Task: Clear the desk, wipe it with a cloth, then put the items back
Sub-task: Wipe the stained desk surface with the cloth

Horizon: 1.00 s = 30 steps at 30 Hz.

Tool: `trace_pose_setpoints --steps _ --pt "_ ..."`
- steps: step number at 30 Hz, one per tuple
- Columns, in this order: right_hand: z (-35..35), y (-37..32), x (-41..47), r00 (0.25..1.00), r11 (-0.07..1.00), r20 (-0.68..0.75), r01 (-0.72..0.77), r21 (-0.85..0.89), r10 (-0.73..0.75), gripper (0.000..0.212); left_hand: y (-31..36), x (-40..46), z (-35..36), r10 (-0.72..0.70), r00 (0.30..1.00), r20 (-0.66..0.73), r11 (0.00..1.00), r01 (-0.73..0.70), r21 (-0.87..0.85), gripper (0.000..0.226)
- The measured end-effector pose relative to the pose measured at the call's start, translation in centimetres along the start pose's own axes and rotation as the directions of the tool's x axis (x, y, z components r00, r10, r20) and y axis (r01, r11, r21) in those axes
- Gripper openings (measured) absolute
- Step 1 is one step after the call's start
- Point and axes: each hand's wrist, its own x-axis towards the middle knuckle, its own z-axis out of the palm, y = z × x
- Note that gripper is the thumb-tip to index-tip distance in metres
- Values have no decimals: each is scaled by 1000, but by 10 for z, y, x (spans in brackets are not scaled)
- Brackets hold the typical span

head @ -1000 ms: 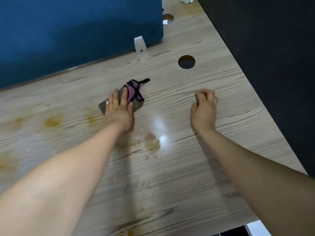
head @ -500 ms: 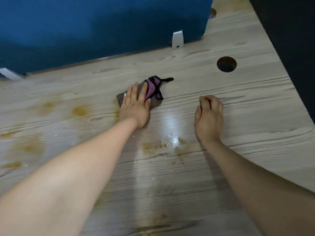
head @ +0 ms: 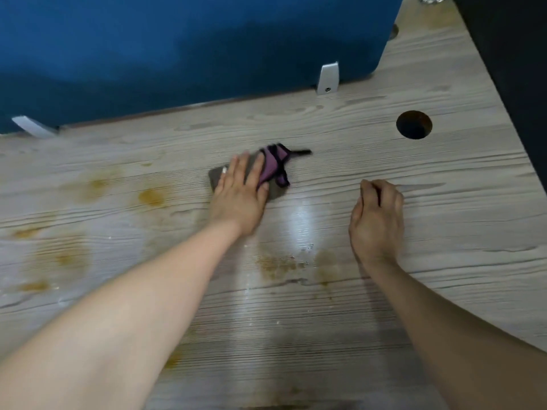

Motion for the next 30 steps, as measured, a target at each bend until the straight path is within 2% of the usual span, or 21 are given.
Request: trace_pose_setpoints --steps 3,6,9,11,13,15,20,23,25,27,30 --pt "3 1 -1 1000 1000 -20 -3 -2 3 34 -6 28 -7 -169 986 4 985 169 -33 56" --pt "2 0 -1 1000 1000 -11 -9 7 9 34 3 23 -7 -192 981 9 980 192 -56 56" --pt "-1 -2 0 999 1000 21 -25 10 25 38 18 -9 2 -94 996 5 993 94 -68 57" --pt "-2 -4 -1 998 999 48 -37 9 37 39 21 -27 5 18 998 53 998 -15 -59 57" --pt "-2 -5 -1 998 999 47 -44 -3 44 39 9 -24 5 112 989 92 993 -109 -39 58" --pt "-3 -5 0 998 999 43 -47 -15 48 38 -5 -6 0 136 986 100 991 -135 -14 58" --pt "-2 -4 0 999 999 30 -39 -26 39 38 -1 30 -4 -134 991 30 989 136 -65 56" --pt "-2 -5 -1 999 999 24 -42 -21 43 37 13 19 -2 -170 985 34 982 172 -79 56" --pt "-2 -6 -1 999 999 18 -43 -28 44 37 27 -3 3 -92 995 36 991 95 -99 57" --pt "-1 -6 -1 999 999 28 -40 -29 41 40 35 -29 8 65 997 51 994 -60 -95 57" --pt "-1 -6 -1 998 998 32 -47 -33 48 40 16 -22 4 273 956 103 962 -271 -31 56"
